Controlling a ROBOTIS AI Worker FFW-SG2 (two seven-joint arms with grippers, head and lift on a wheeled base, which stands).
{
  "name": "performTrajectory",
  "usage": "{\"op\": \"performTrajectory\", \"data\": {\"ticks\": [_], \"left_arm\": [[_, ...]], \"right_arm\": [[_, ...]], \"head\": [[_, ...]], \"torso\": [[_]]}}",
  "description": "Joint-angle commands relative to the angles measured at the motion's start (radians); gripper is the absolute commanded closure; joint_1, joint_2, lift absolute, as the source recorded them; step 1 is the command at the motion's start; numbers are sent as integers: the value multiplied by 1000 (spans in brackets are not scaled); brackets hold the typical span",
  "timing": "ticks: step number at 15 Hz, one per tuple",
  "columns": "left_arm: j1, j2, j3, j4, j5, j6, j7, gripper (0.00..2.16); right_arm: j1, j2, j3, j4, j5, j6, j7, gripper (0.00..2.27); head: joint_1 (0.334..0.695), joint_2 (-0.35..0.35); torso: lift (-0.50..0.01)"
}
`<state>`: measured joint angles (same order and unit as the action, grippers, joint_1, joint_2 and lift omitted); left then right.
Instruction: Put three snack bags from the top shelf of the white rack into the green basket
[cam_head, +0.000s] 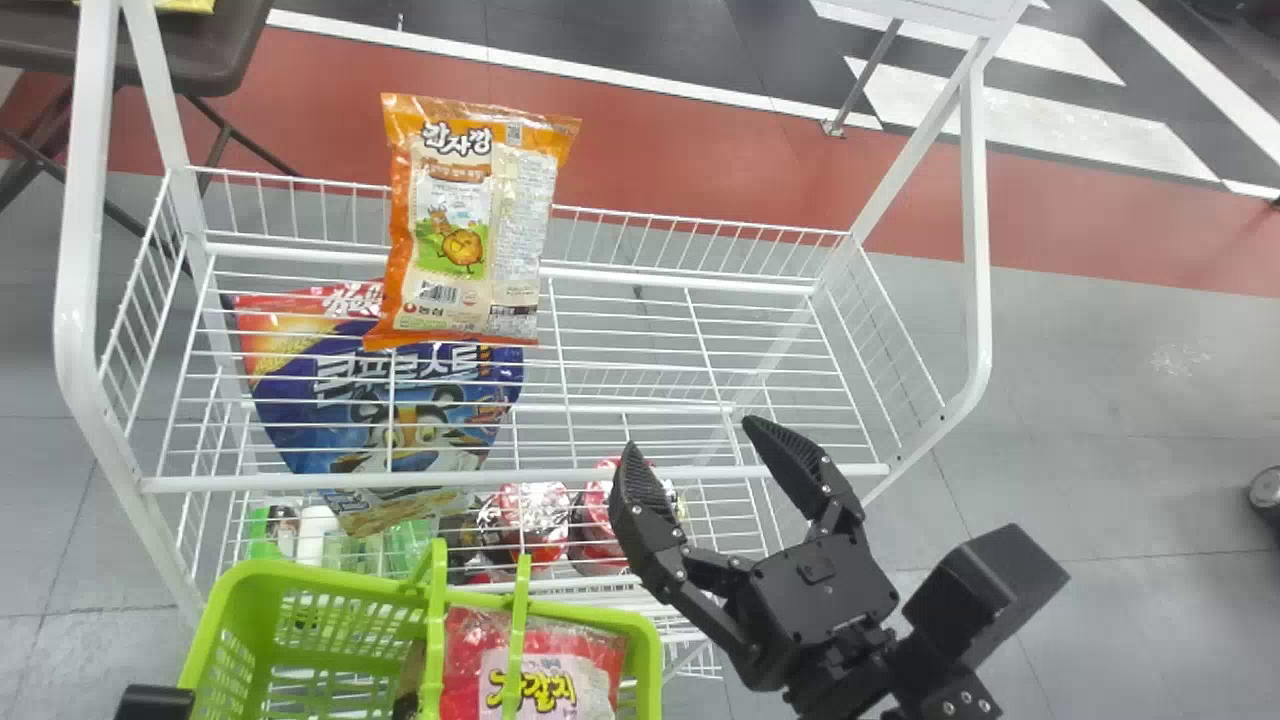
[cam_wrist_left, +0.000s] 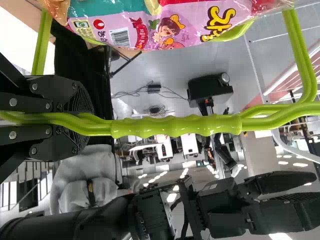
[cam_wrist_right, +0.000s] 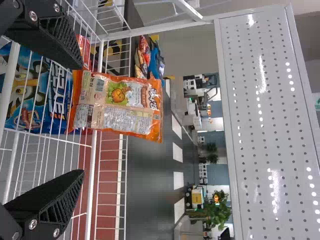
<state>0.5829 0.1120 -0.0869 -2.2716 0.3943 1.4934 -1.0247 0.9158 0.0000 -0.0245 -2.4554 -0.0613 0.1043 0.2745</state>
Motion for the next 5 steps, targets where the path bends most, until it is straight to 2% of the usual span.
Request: {"op": "performTrajectory", "data": {"ticks": [1,5], "left_arm": [[2,0,3,-2,0,0,0,2118],[2,0,1,-3,1,0,-2,2118]], "right_arm": [[0,1,0,1,0,-4,0,70],[5,1,0,-2,0,-13,2,70]], "head": [[695,-350],[695,-350]], "torso": [[0],[0]]}}
